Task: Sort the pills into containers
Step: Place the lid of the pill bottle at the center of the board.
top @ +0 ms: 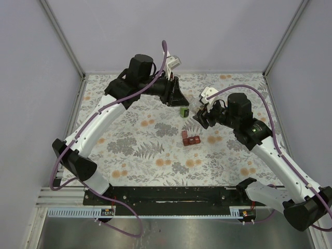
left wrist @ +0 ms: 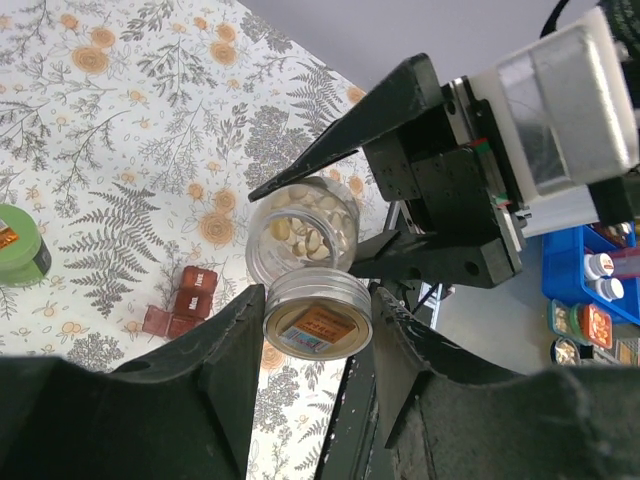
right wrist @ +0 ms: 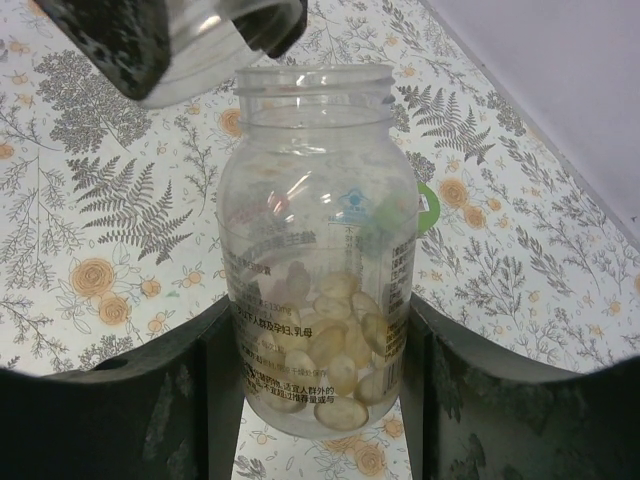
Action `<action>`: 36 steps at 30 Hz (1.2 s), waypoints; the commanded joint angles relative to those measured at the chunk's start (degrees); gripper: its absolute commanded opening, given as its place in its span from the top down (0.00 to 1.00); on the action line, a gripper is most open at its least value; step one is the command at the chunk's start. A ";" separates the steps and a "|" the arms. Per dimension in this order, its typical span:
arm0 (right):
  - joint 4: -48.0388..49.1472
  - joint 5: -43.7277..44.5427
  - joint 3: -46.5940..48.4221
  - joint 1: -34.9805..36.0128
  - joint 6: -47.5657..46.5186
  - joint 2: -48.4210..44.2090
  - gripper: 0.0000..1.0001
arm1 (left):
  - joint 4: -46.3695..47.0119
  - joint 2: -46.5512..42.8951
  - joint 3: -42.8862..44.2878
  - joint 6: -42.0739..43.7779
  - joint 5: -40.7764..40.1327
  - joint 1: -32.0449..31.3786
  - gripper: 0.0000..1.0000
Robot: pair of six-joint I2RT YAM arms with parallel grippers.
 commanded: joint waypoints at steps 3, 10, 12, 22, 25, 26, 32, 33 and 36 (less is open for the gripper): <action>2.71 -0.93 0.33 0.52 1.19 -0.27 1.00 | -0.51 -5.30 -1.17 3.85 1.30 2.32 0.90; 2.63 -0.57 -1.07 0.43 1.80 -0.79 1.00 | -11.66 -5.31 -2.31 18.60 -14.41 5.14 0.96; 2.71 -0.31 -1.42 0.43 1.89 -0.79 1.00 | -14.48 -3.12 -3.80 23.08 -19.60 5.40 0.96; 2.89 -0.22 -2.56 0.34 2.16 -0.79 1.00 | -20.11 16.39 -5.84 36.28 -34.73 7.16 0.94; 2.98 -0.31 -2.92 0.26 2.16 -0.79 1.00 | -20.02 22.19 -4.08 38.65 -36.67 7.34 0.94; 2.98 -0.40 -3.00 0.26 2.07 -0.88 1.00 | -19.85 23.78 -3.55 39.27 -36.76 7.42 0.94; 2.98 -0.31 -3.62 -0.09 1.80 -1.32 1.00 | -18.62 30.55 -1.17 40.77 -38.35 7.78 0.92; 3.06 -0.48 -3.62 -0.18 1.80 -1.41 1.00 | -18.27 31.08 -1.26 40.85 -38.17 7.78 0.91; 3.06 -0.57 -3.62 -0.27 1.80 -1.32 1.00 | -16.95 31.44 -1.61 40.94 -37.99 7.86 0.91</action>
